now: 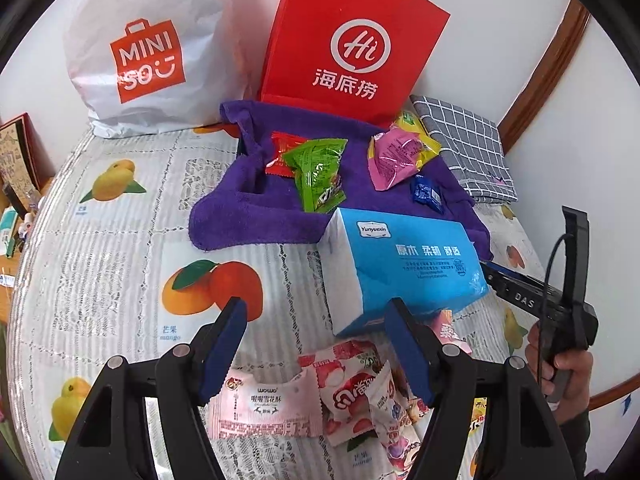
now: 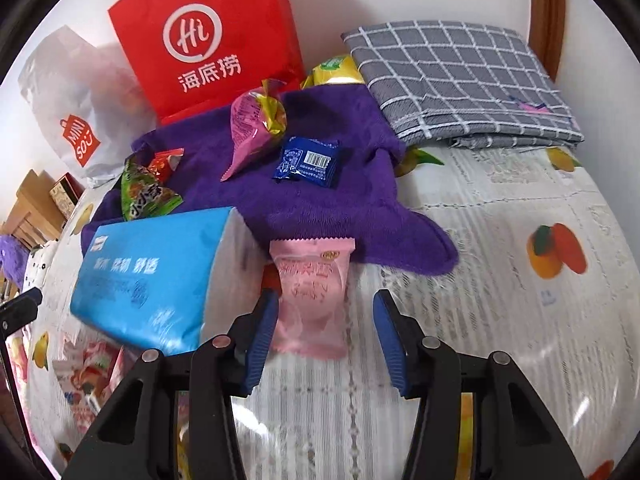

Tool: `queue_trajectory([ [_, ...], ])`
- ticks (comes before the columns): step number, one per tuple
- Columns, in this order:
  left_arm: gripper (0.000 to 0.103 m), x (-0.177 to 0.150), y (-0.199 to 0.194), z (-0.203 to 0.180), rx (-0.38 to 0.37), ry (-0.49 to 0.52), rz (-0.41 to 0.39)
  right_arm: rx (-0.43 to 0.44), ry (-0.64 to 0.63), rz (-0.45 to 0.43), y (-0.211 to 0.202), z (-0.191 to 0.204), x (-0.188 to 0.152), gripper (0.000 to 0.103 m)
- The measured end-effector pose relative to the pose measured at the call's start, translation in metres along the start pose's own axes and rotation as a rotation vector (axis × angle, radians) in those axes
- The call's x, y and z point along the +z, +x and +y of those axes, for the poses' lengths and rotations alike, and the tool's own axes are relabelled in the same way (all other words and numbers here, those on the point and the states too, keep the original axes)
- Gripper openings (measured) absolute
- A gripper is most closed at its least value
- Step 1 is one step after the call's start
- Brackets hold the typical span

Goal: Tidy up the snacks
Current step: 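Close the right tool on the pink wrapped snack and lift it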

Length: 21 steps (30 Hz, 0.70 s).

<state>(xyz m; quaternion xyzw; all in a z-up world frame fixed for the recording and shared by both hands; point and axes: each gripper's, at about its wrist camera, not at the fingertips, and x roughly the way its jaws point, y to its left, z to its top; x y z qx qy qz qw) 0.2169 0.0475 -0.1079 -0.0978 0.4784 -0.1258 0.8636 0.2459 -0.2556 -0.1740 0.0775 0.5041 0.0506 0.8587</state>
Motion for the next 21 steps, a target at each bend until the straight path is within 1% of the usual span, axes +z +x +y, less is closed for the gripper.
queue_trajectory([
  [6, 0.069, 0.001, 0.007, 0.002, -0.007, 0.007, 0.011, 0.007, -0.007, 0.020, 0.014, 0.002, 0.004, 0.050],
  [11, 0.069, 0.000, 0.009, 0.005, -0.014, 0.000, 0.011, 0.062, 0.032, 0.039, 0.021, -0.005, 0.007, 0.050],
  [13, 0.069, 0.000, 0.009, 0.006, -0.015, -0.001, 0.013, 0.063, 0.037, 0.039, 0.022, -0.006, 0.008, 0.044],
  [14, 0.069, -0.001, 0.009, 0.006, -0.015, -0.002, 0.014, 0.068, 0.037, 0.041, 0.022, -0.006, 0.008, 0.037],
  [21, 0.069, -0.004, 0.006, 0.008, -0.016, -0.009, 0.010, 0.070, 0.026, 0.014, 0.007, -0.006, 0.006, 0.035],
])
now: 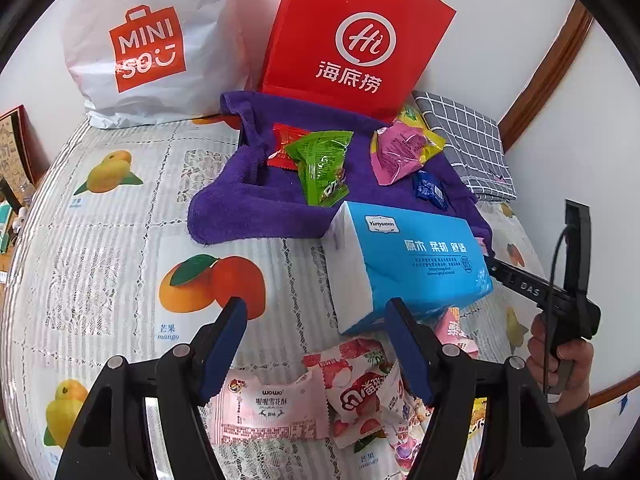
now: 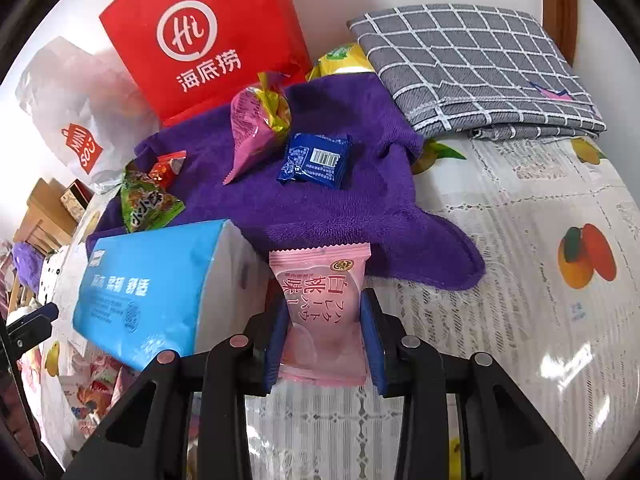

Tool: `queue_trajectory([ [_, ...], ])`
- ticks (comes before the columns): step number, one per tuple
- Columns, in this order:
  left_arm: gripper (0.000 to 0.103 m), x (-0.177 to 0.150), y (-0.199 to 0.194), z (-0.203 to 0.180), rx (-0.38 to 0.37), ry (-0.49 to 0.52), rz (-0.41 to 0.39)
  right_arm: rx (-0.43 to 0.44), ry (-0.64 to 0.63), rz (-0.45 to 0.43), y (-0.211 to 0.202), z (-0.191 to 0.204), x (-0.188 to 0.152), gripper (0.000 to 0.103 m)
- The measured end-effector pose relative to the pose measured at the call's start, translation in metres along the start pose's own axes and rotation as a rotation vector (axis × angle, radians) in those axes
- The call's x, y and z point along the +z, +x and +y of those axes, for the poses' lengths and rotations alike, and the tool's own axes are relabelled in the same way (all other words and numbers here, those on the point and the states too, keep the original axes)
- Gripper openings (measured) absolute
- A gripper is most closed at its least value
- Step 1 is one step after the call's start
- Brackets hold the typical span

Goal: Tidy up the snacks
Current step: 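Close the right tool on the pink wrapped snack and lift it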

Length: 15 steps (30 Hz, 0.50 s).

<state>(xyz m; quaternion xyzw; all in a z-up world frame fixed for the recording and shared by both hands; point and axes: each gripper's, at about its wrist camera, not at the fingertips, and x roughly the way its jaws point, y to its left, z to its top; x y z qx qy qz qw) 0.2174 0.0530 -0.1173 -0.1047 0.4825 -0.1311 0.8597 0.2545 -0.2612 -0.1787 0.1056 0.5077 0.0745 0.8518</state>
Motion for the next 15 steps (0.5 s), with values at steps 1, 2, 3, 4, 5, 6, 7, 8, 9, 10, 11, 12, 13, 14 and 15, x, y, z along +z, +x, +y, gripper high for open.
queue_trajectory([
  [1, 0.069, -0.001, -0.001, -0.001, 0.000, 0.001, 0.000, 0.001, 0.002, -0.008, -0.005, -0.001, -0.001, 0.035],
  [2, 0.069, -0.001, -0.002, -0.001, 0.001, 0.002, -0.001, 0.000, 0.003, -0.013, -0.009, -0.002, -0.002, 0.035],
  [3, 0.069, -0.002, -0.003, -0.002, 0.001, 0.003, -0.001, -0.003, 0.003, -0.020, -0.015, -0.003, -0.003, 0.035],
  [4, 0.069, -0.003, -0.004, -0.003, 0.002, 0.006, -0.001, -0.007, 0.003, -0.025, -0.019, -0.004, -0.004, 0.035],
  [5, 0.069, -0.004, -0.005, -0.002, 0.002, 0.007, -0.002, -0.010, 0.003, -0.029, -0.023, -0.004, -0.006, 0.035],
  [6, 0.069, -0.005, -0.007, -0.002, 0.004, 0.007, -0.003, -0.013, 0.004, -0.035, -0.029, -0.006, -0.008, 0.035],
  [7, 0.069, -0.007, -0.008, -0.002, 0.005, 0.006, -0.004, -0.015, 0.005, -0.038, -0.032, -0.007, -0.009, 0.035],
  [8, 0.069, -0.009, -0.010, -0.002, 0.004, 0.003, -0.005, -0.019, 0.006, -0.041, -0.036, -0.008, -0.011, 0.035],
  [9, 0.069, -0.010, -0.012, -0.001, 0.003, 0.000, -0.005, -0.023, 0.008, -0.043, -0.040, -0.009, -0.014, 0.035],
  [10, 0.069, -0.012, -0.013, 0.000, 0.003, -0.005, -0.003, -0.026, 0.009, -0.046, -0.044, -0.010, -0.016, 0.035],
  [11, 0.069, -0.013, -0.014, 0.001, 0.001, -0.013, 0.000, -0.029, 0.010, -0.050, -0.049, -0.012, -0.020, 0.035],
  [12, 0.069, -0.015, -0.014, 0.002, -0.004, -0.022, 0.006, -0.031, 0.011, -0.052, -0.052, -0.013, -0.022, 0.035],
  [13, 0.069, -0.016, -0.015, 0.002, -0.010, -0.029, 0.011, -0.034, 0.013, -0.057, -0.056, -0.014, -0.025, 0.035],
  [14, 0.069, -0.018, -0.016, 0.001, -0.017, -0.033, 0.014, -0.037, 0.016, -0.062, -0.059, -0.015, -0.027, 0.035],
  [15, 0.069, -0.019, -0.016, 0.000, -0.022, -0.033, 0.015, -0.040, 0.019, -0.067, -0.063, -0.016, -0.030, 0.035],
])
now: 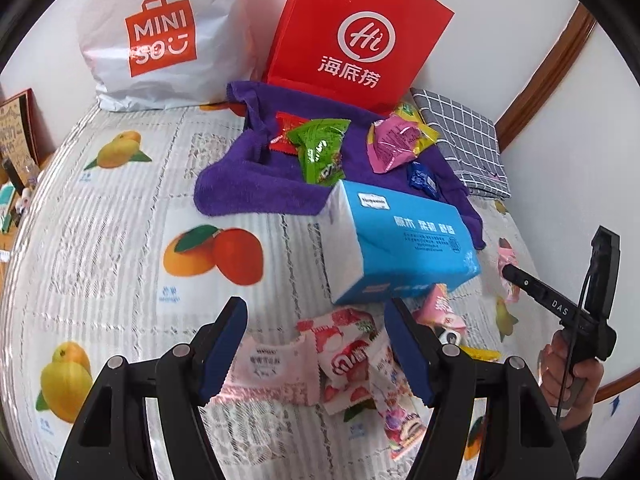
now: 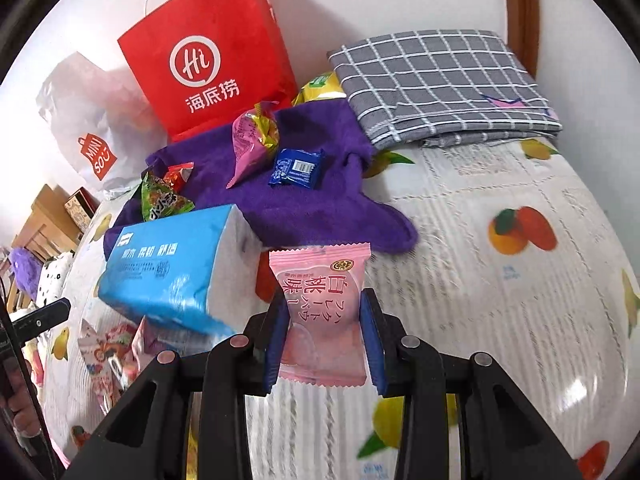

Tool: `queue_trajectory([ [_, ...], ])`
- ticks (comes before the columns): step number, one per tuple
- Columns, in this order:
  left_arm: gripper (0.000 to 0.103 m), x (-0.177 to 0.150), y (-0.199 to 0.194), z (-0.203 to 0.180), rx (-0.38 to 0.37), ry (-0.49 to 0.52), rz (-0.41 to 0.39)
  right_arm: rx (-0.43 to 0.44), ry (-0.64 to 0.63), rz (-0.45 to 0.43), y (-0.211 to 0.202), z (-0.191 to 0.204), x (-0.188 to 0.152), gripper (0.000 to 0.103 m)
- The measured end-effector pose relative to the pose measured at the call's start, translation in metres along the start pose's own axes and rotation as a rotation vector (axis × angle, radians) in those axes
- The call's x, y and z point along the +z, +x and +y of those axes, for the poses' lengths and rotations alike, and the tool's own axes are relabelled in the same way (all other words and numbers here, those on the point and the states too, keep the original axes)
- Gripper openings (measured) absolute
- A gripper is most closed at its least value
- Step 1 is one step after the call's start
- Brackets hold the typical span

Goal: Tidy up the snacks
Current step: 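Close the right tool on the pink wrapped snack and lift it, then grasp the white-and-pink candy stick with the left tool while the right tool holds the pink snack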

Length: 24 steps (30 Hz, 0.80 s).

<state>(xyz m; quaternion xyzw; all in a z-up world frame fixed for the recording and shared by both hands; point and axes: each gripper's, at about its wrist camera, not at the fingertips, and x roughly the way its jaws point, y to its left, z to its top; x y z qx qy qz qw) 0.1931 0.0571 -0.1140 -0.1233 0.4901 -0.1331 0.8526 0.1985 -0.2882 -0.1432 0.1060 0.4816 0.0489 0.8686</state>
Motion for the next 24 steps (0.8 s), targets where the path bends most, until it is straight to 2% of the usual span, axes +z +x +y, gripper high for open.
queue_trajectory([
  [8, 0.069, -0.025, -0.001, -0.025, -0.015, 0.041, 0.026, 0.019, 0.020, -0.028, -0.021, -0.009, -0.013, 0.035],
  [21, 0.068, -0.068, 0.021, -0.059, 0.031, 0.112, 0.107, 0.014, 0.015, -0.031, -0.030, -0.018, -0.027, 0.035],
  [24, 0.063, -0.072, 0.027, -0.062, 0.030, 0.115, 0.120, 0.011, 0.014, -0.026, -0.030, -0.017, -0.029, 0.035],
])
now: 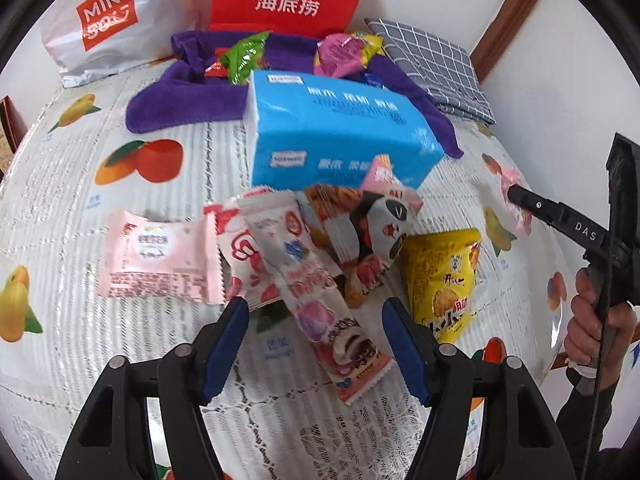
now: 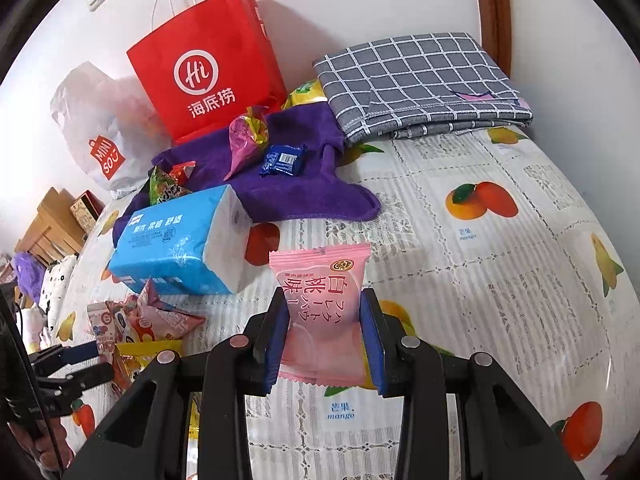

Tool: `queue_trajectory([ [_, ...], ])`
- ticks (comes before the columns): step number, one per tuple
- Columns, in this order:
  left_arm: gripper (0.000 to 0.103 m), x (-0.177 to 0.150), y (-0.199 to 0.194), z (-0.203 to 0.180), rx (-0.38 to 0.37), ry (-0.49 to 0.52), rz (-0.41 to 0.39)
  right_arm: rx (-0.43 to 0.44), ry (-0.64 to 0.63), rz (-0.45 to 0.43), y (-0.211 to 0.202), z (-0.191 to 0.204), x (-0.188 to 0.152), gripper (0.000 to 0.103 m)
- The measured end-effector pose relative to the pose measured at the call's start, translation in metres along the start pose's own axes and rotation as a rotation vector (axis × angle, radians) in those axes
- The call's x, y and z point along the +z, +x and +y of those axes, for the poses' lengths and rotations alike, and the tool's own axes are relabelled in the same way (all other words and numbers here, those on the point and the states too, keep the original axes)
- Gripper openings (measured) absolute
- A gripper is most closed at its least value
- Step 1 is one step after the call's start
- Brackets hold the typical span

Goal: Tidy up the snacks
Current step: 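Grasp the white-and-pink candy stick with the left tool while the right tool holds the pink snack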

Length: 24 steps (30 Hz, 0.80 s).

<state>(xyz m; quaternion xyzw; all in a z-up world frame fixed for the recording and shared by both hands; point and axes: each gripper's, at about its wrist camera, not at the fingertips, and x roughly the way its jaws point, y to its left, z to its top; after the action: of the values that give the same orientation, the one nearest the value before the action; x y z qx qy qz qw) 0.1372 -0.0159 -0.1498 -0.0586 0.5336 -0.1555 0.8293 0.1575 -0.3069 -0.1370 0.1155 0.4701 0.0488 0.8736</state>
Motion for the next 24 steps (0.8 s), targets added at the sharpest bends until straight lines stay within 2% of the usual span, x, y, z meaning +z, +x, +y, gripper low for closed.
queue_trajectory([
  [5, 0.051, 0.001, 0.006, 0.002, 0.004, -0.014, 0.004, -0.016, 0.004, 0.011, -0.002, -0.001, -0.001, 0.035],
  [7, 0.039, 0.002, 0.007, 0.004, -0.006, -0.024, 0.004, -0.023, 0.004, 0.003, -0.007, -0.003, 0.000, 0.035],
  [8, 0.038, 0.002, 0.007, 0.005, -0.011, -0.024, 0.006, -0.028, 0.004, -0.001, -0.009, -0.003, 0.001, 0.035],
  [12, 0.024, 0.000, 0.000, 0.008, -0.038, -0.017, 0.004, -0.037, 0.009, -0.014, -0.016, -0.004, 0.003, 0.035],
  [24, 0.019, -0.001, -0.040, 0.016, -0.062, -0.021, -0.089, -0.023, -0.017, -0.030, -0.028, 0.017, 0.003, 0.035],
])
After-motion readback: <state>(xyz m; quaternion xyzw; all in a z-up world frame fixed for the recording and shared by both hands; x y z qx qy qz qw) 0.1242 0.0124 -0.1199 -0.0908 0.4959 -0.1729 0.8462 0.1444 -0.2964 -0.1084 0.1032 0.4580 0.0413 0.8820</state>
